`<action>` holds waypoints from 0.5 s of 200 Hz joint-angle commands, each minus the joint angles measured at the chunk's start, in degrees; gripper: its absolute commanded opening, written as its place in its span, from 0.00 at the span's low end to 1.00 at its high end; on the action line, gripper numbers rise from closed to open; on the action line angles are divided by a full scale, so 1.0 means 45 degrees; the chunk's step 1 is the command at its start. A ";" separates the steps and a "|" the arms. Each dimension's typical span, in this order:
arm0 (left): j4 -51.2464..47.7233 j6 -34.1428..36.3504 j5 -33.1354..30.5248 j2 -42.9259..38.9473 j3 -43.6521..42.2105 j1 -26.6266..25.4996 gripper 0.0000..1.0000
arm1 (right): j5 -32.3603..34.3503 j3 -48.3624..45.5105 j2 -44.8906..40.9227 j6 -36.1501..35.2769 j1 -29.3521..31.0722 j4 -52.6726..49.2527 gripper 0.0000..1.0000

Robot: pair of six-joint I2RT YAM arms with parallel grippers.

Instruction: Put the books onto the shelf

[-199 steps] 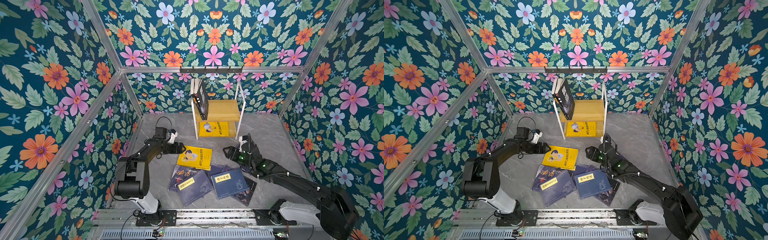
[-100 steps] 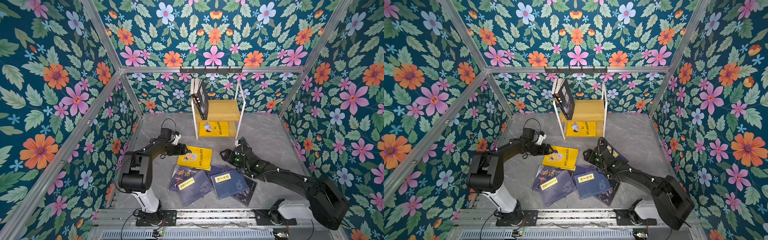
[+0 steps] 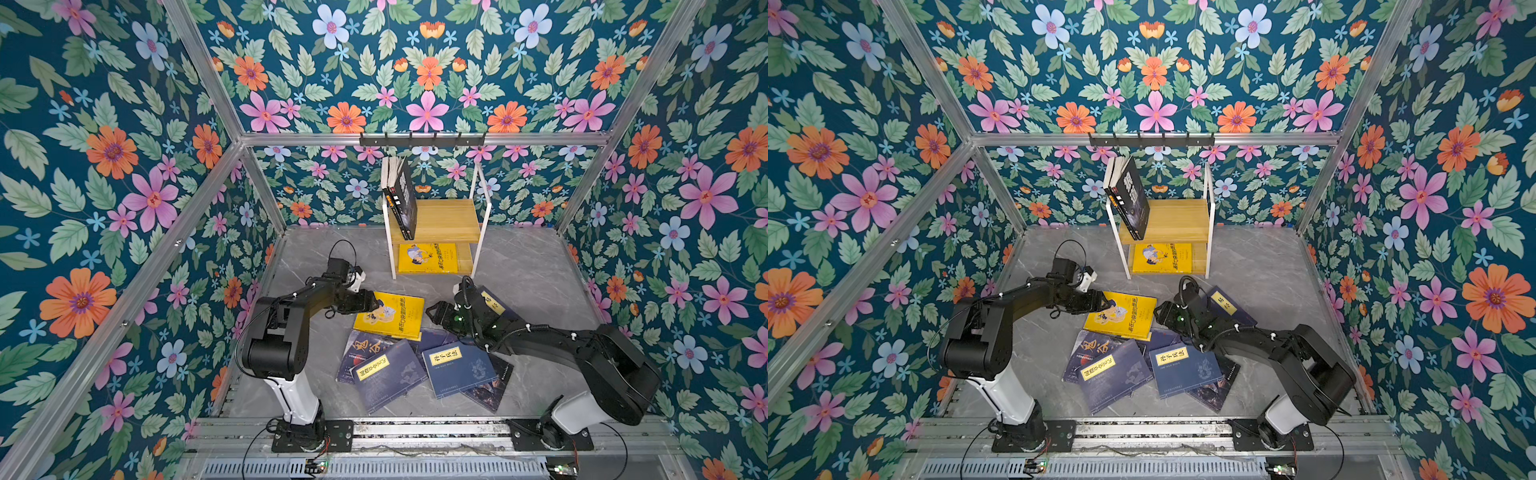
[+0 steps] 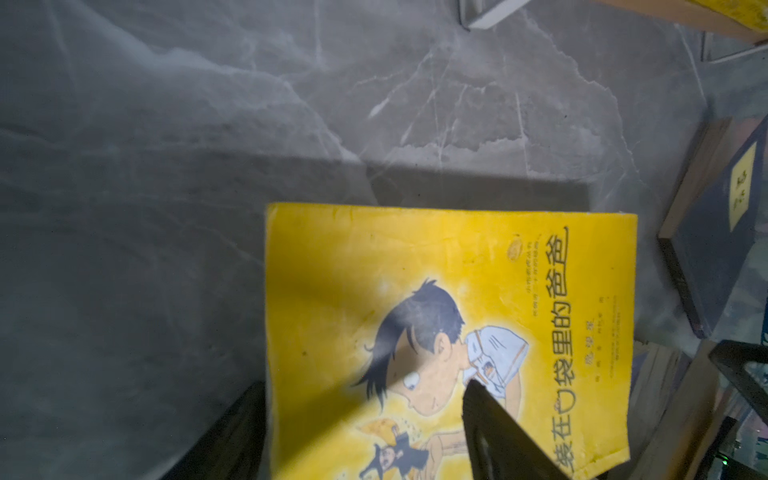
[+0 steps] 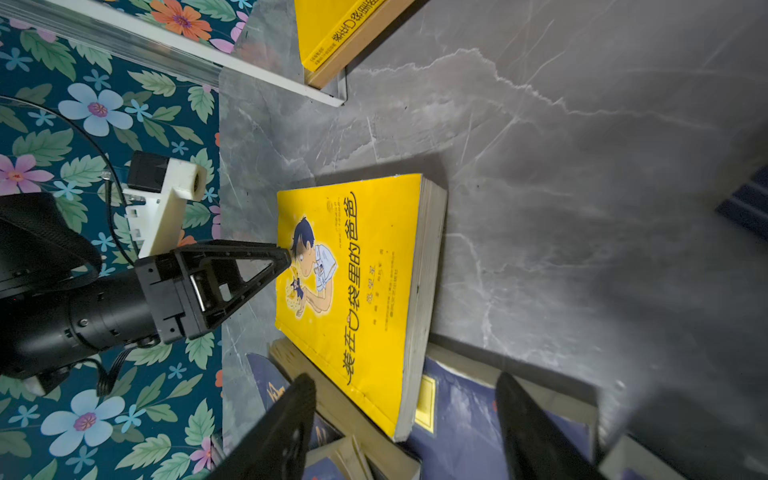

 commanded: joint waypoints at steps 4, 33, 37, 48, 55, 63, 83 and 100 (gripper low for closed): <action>0.0019 -0.0121 0.0096 0.0053 0.0057 -0.0062 0.72 | -0.0582 0.0088 0.0549 0.0574 0.0006 0.1081 0.66; 0.0016 -0.0162 0.0181 0.0107 0.0038 -0.0140 0.68 | -0.1079 0.0074 0.1250 0.0941 0.0014 0.1836 0.62; 0.0019 -0.0160 0.0184 0.0121 0.0032 -0.0160 0.68 | -0.1140 0.0076 0.1606 0.0999 0.0006 0.1924 0.62; 0.0029 -0.0124 0.0164 0.0114 0.0018 -0.0226 0.68 | -0.1295 0.0056 0.1960 0.1124 0.0031 0.2227 0.61; 0.0019 -0.0104 0.0130 0.0134 0.0017 -0.0238 0.68 | -0.1359 0.0056 0.2085 0.1168 0.0018 0.2352 0.61; 0.0000 -0.0104 0.0140 0.0131 0.0034 -0.0254 0.68 | -0.1407 0.0085 0.2202 0.1189 0.0036 0.2437 0.61; -0.0020 -0.0103 0.0141 0.0130 0.0066 -0.0278 0.66 | -0.1468 0.0132 0.2400 0.1189 0.0016 0.2503 0.60; -0.0020 -0.0104 0.0145 0.0131 0.0054 -0.0298 0.64 | -0.1579 0.0148 0.2590 0.1189 0.0018 0.2616 0.58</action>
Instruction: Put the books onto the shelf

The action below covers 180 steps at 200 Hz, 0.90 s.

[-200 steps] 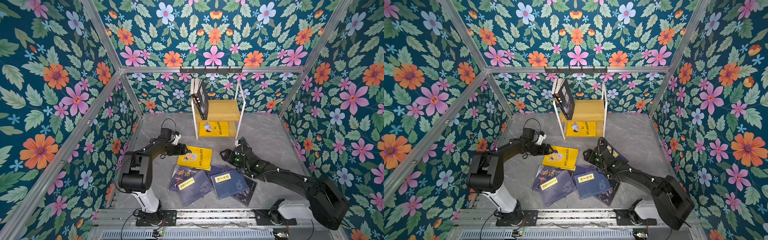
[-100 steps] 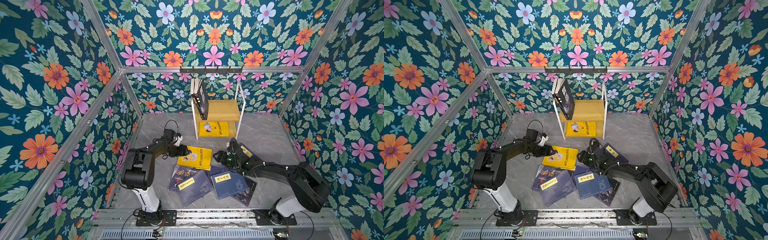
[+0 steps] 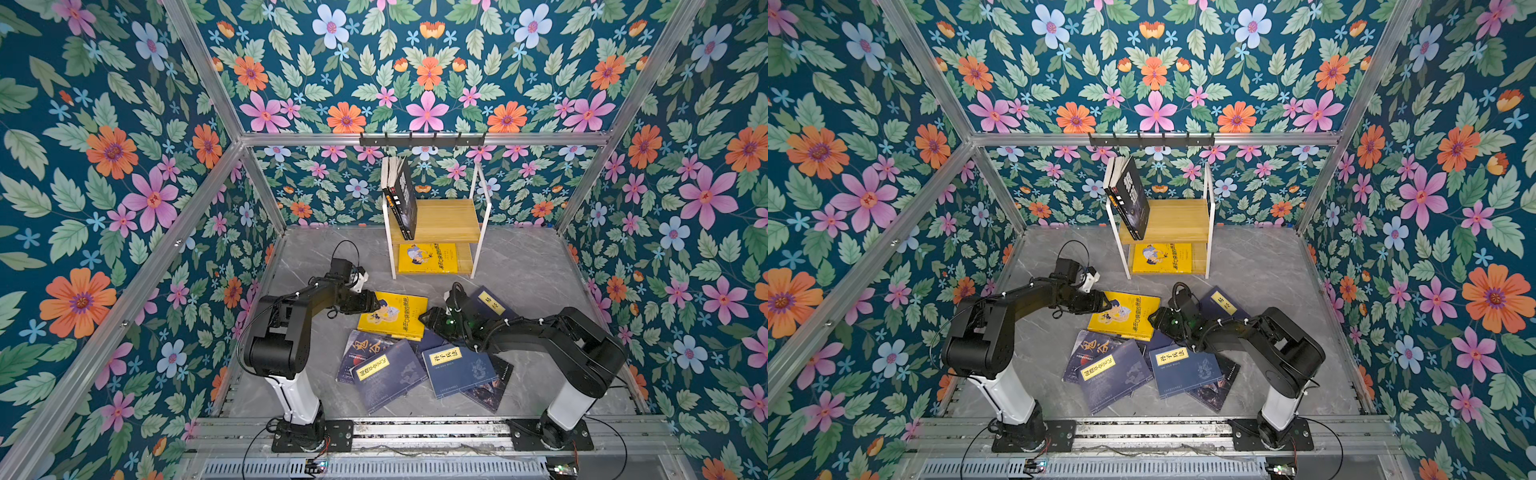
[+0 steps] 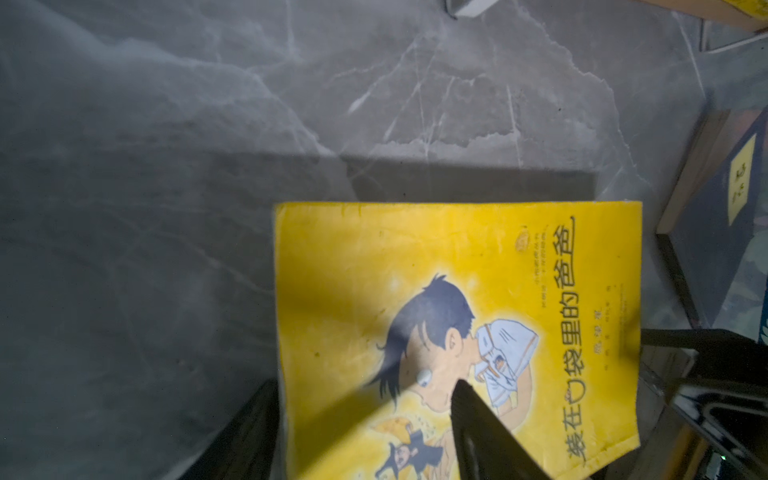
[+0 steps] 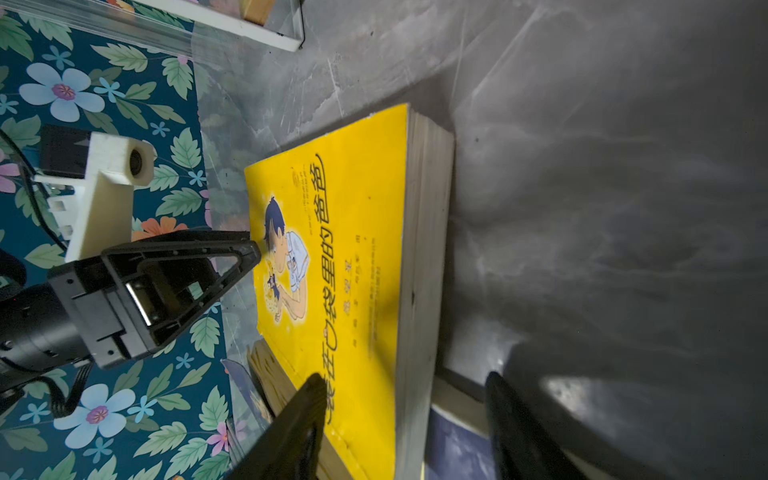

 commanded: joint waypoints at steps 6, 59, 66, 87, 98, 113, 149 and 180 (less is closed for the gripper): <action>-0.0108 -0.0041 0.0142 0.0020 0.0037 -0.0021 0.63 | -0.0446 0.0105 0.0274 0.0281 0.0021 0.0536 0.57; -0.0069 -0.0118 0.0259 0.0159 0.0037 -0.0185 0.62 | -0.0625 0.0227 0.0581 0.0321 0.0024 0.0965 0.50; -0.0075 -0.0116 0.0282 0.0197 0.0057 -0.0230 0.62 | -0.0627 0.0265 0.0512 0.0320 0.0012 0.0964 0.49; -0.0088 -0.0167 0.0369 0.0315 0.0109 -0.0336 0.61 | -0.0612 0.0303 0.0300 0.0262 0.0003 0.1028 0.46; -0.0088 -0.0196 0.0426 0.0352 0.0122 -0.0384 0.62 | -0.0625 0.0275 0.0160 0.0242 0.0012 0.1109 0.44; -0.0113 -0.0221 0.0522 0.0394 0.0135 -0.0438 0.61 | -0.0611 0.0229 -0.0058 0.0242 0.0021 0.1179 0.42; -0.0127 -0.0236 0.0622 0.0454 0.0173 -0.0545 0.61 | -0.0489 0.0225 -0.0565 0.0242 0.0013 0.1190 0.39; -0.0108 -0.0254 0.0634 0.0473 0.0154 -0.0567 0.61 | -0.0455 0.0296 -0.0844 0.0223 -0.0008 0.1199 0.37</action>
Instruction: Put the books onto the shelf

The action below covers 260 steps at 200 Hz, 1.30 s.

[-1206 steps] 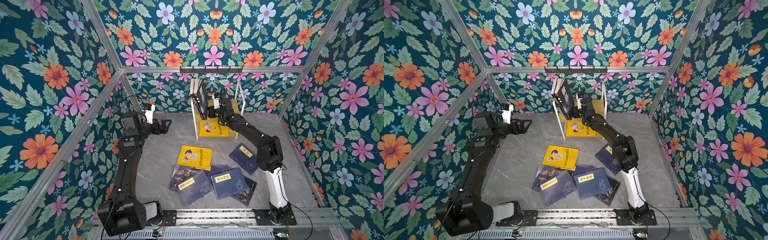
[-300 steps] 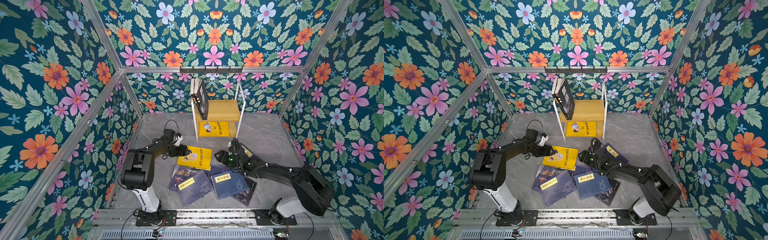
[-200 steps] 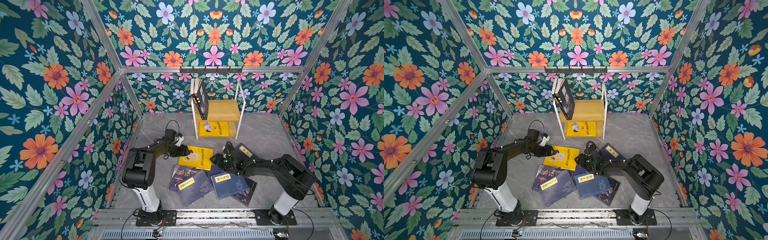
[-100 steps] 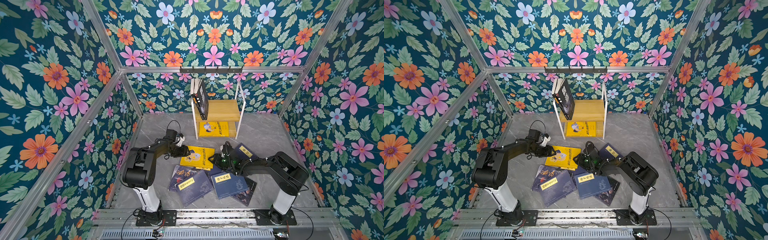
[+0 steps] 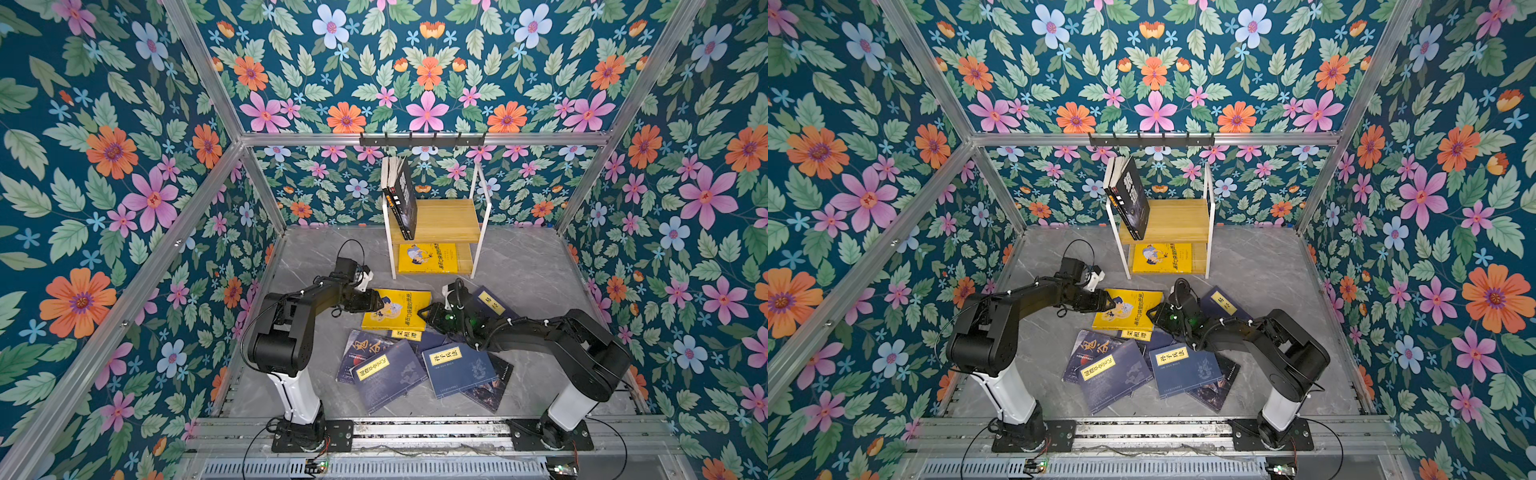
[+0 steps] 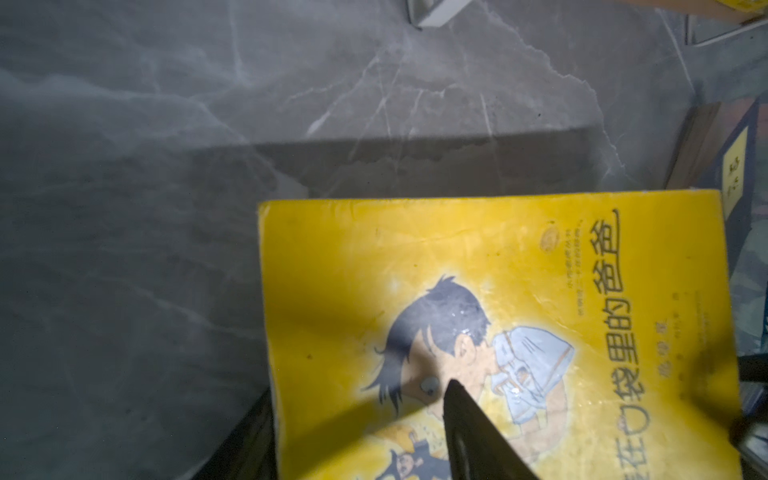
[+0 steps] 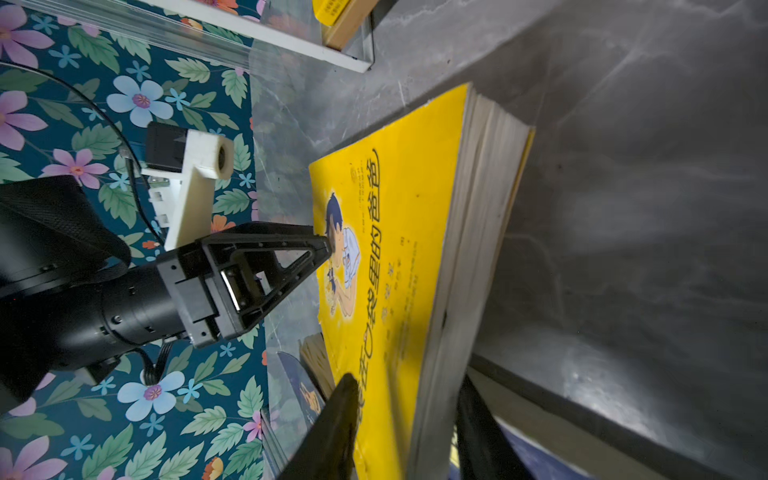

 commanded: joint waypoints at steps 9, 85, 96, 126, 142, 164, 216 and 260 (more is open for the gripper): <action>-0.0530 -0.0183 0.0531 0.0105 -0.0025 -0.0076 0.61 | -0.0120 0.0127 -0.0278 0.0149 0.0001 0.0753 0.37; -0.0491 -0.0262 0.0628 0.0119 -0.0030 -0.0114 0.61 | 0.0134 0.0246 -0.0748 0.0155 0.0008 0.0668 0.35; -0.0472 -0.0279 0.0652 0.0124 -0.0035 -0.0136 0.61 | 0.0149 0.0259 -0.0711 0.0191 -0.0004 0.0693 0.34; -0.0452 -0.0358 0.0713 0.0163 -0.0001 -0.0165 0.60 | 0.0225 0.0214 -0.0728 0.0243 0.0009 0.0830 0.32; -0.0433 -0.0412 0.0802 0.0144 -0.0018 -0.0172 0.60 | 0.0267 0.0188 -0.0771 0.0306 0.0008 0.0883 0.30; -0.0413 -0.0456 0.0878 0.0157 -0.0002 -0.0190 0.60 | 0.0291 0.0162 -0.0788 0.0362 -0.0002 0.0928 0.28; -0.0374 -0.0515 0.0942 0.0105 -0.0015 -0.0249 0.60 | 0.0387 -0.0015 -0.0743 0.0418 0.0006 0.1313 0.10; -0.0199 -0.0363 0.0558 -0.0313 -0.0079 -0.0241 0.65 | 0.0520 -0.0448 -0.1208 0.0411 -0.0125 0.1475 0.00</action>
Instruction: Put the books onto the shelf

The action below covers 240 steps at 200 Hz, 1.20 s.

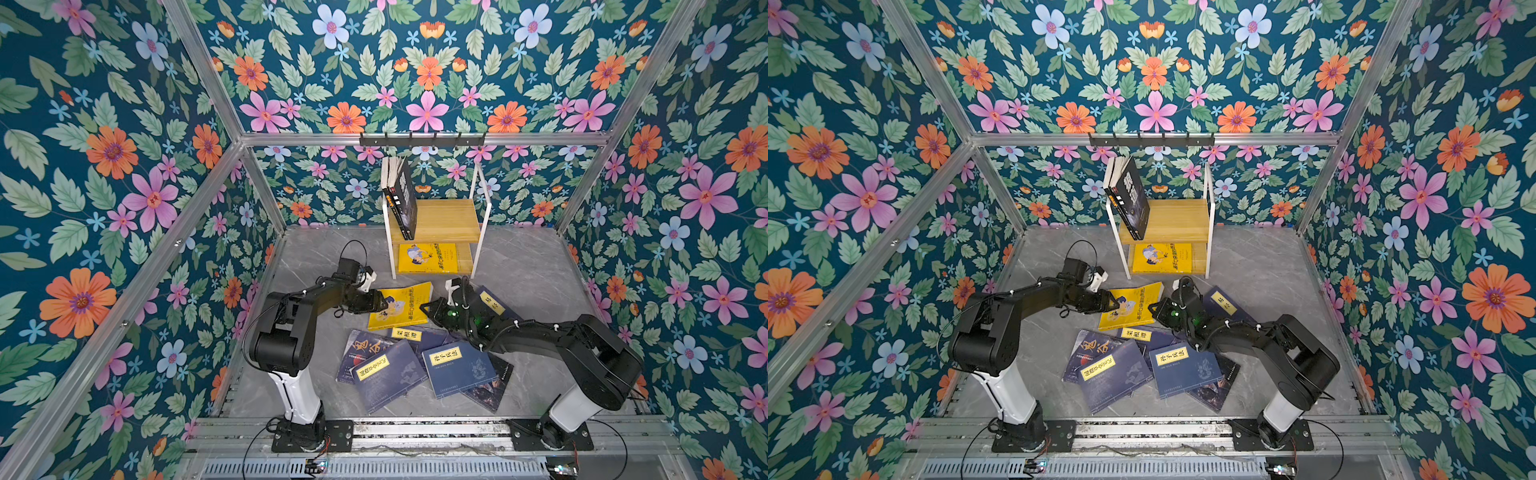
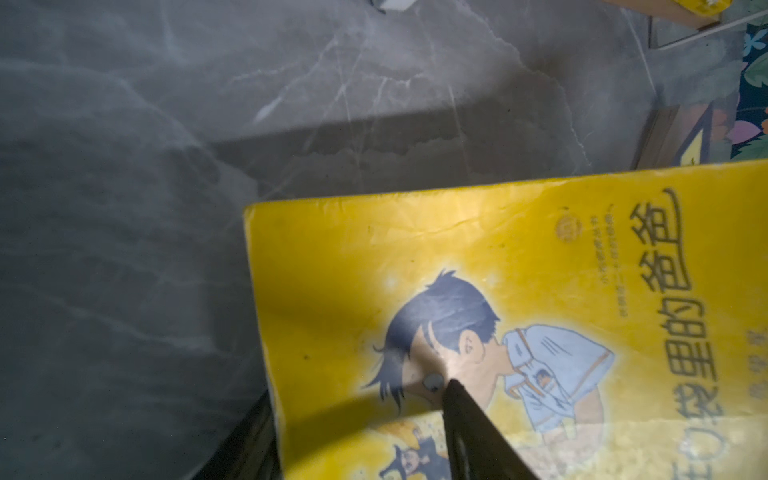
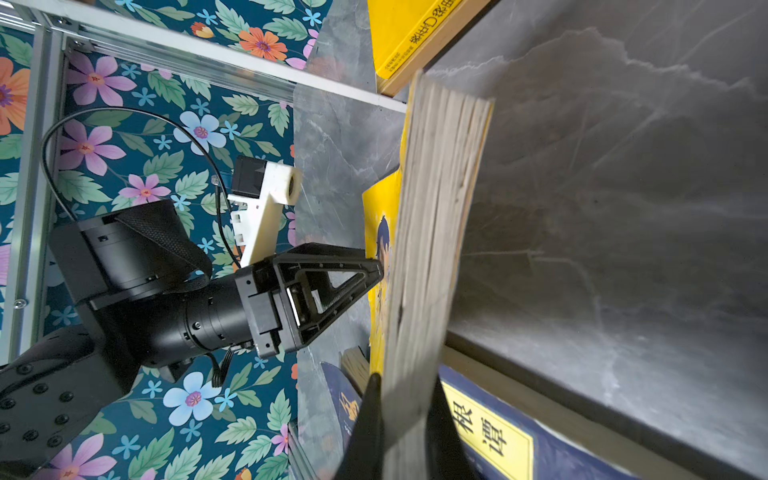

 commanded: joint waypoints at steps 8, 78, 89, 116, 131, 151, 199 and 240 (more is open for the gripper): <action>-0.0230 0.0209 -0.0201 -0.0381 -0.0058 -0.0024 0.67 | 0.0097 -0.0289 -0.0510 0.0090 -0.0139 0.0892 0.00; 0.0166 0.1006 -0.1262 -0.1415 -0.0381 0.0262 0.92 | 0.0010 -0.1424 -0.2599 -0.0260 -0.0901 0.0151 0.00; 0.0268 0.1316 -0.1705 -0.1665 -0.0449 0.0293 0.95 | 0.0049 -0.1595 -0.3090 -0.0358 -0.1066 -0.0207 0.00; 0.0410 0.1782 -0.2416 -0.2098 -0.0628 0.0434 1.00 | 0.0062 -0.2021 -0.4332 -0.0489 -0.1461 -0.0863 0.00; 0.0528 0.1812 -0.2348 -0.2278 -0.0785 0.0606 1.00 | 0.0009 -0.2174 -0.5013 -0.0547 -0.1700 -0.1194 0.00; 0.0666 0.1774 -0.2191 -0.2447 -0.0918 0.0806 1.00 | 0.0043 -0.2330 -0.5854 -0.0586 -0.1997 -0.1635 0.00; 0.0729 0.1714 -0.2034 -0.2746 -0.0932 0.1137 1.00 | 0.0327 -0.2666 -0.6531 -0.0495 -0.2509 -0.1171 0.00; 0.0791 0.1734 -0.2010 -0.3067 -0.1055 0.1515 1.00 | 0.0094 -0.2450 -0.5597 -0.0215 -0.2726 0.0236 0.00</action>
